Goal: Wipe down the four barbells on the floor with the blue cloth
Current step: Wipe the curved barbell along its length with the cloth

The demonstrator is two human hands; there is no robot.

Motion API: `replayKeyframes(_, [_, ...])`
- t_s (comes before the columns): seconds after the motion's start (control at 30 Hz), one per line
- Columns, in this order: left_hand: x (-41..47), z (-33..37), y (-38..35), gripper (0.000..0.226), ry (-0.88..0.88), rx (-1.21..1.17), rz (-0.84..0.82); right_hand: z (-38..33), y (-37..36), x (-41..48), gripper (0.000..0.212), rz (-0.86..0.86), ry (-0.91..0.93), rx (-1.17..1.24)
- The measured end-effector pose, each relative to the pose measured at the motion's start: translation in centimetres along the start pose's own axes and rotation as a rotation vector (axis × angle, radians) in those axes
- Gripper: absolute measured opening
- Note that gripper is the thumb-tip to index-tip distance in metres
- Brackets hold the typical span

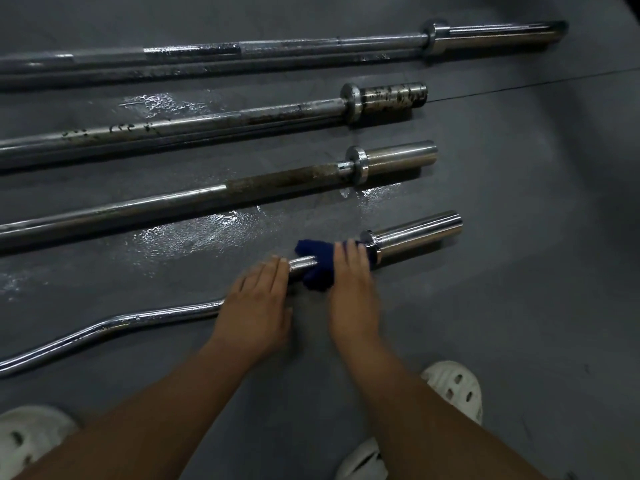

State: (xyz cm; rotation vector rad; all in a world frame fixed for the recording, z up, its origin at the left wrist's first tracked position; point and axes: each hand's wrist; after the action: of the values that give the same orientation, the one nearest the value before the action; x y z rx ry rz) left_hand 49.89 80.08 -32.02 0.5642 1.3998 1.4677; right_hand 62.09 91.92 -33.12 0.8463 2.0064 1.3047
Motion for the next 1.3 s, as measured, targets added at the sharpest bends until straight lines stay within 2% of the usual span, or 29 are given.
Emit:
replayKeyframes(0.03, [0.0,-0.1,0.0,0.078,-0.001,0.005,0.009,-1.0,-0.2,-0.1,0.078,0.014,-0.054,0.007])
replayKeyframes(0.07, [0.0,-0.1,0.0,0.078,-0.002,0.009,0.016,-2.4,-0.3,-0.3,0.078,0.001,-0.029,0.018])
replayKeyframes(0.17, [-0.4,-0.3,0.1,0.078,-0.004,-0.008,0.008,-3.4,-0.8,-1.0,0.078,-0.107,0.247,-0.006])
replayKeyframes(0.2, [-0.7,-0.4,0.1,0.079,0.000,-0.008,0.006,-2.5,-0.6,-0.9,0.077,-0.119,0.275,-0.027])
replayKeyframes(0.23, [-1.0,-0.5,0.2,0.080,0.001,-0.001,0.001,-1.5,-0.4,-0.7,0.076,-0.096,0.226,-0.042])
replayKeyframes(0.33, [-1.8,-1.3,0.1,0.079,0.008,0.002,0.008,-1.0,-0.4,-0.8,0.081,0.009,-0.100,-0.013])
replayKeyframes(0.37, [-1.9,-1.5,0.0,0.079,0.009,0.001,0.004,-1.7,-0.7,-1.1,0.083,-0.008,-0.115,-0.011])
replayKeyframes(0.53, [-2.5,-2.0,-0.6,0.085,0.022,-0.003,-0.002,-1.5,-0.4,-1.4,0.087,-0.097,0.183,-0.149])
replayKeyframes(0.6, [-2.7,-2.0,-0.8,0.086,0.020,-0.001,-0.011,-0.4,-0.3,-1.1,0.081,-0.056,0.151,-0.158])
replayKeyframes(0.73, [-2.7,-2.0,-0.9,0.087,0.016,-0.005,-0.023,-0.8,0.3,0.6,0.051,0.105,0.019,-0.022])
replayKeyframes(0.9, [-2.5,-1.7,-0.8,0.087,0.040,-0.017,-0.034,-1.3,1.0,2.0,0.047,0.207,-0.156,0.125])
replayKeyframes(0.97, [-2.2,-1.5,-0.9,0.086,0.047,-0.029,-0.028,-3.3,-0.4,0.8,0.042,0.170,-0.112,0.090])
replayKeyframes(1.07, [-2.1,-1.4,-0.5,0.088,0.036,-0.034,-0.031,-4.6,-1.7,-0.5,0.041,0.035,0.178,-0.005])
replayKeyframes(1.1, [-2.2,-1.4,-0.5,0.088,0.033,-0.029,-0.025,-3.9,-1.5,0.0,0.040,0.026,0.202,-0.020])
replayKeyframes(1.23, [-2.6,-2.0,-0.6,0.088,0.036,-0.022,-0.026,-3.1,-1.1,0.2,0.042,0.153,-0.112,0.084])
replayKeyframes(1.3, [-2.6,-2.0,-0.7,0.087,0.033,-0.018,-0.026,-5.5,-1.9,-0.7,0.044,0.087,0.007,0.094])
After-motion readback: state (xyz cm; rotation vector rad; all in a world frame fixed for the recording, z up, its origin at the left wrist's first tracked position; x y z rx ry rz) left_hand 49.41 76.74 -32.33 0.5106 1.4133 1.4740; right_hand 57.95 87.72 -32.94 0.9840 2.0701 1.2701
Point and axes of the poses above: each hand's wrist, its own x-axis towards the middle knuckle, its own y-axis out of the back of the hand, z = x × y, and after that the axes turned 5 degrees about y, right-handed
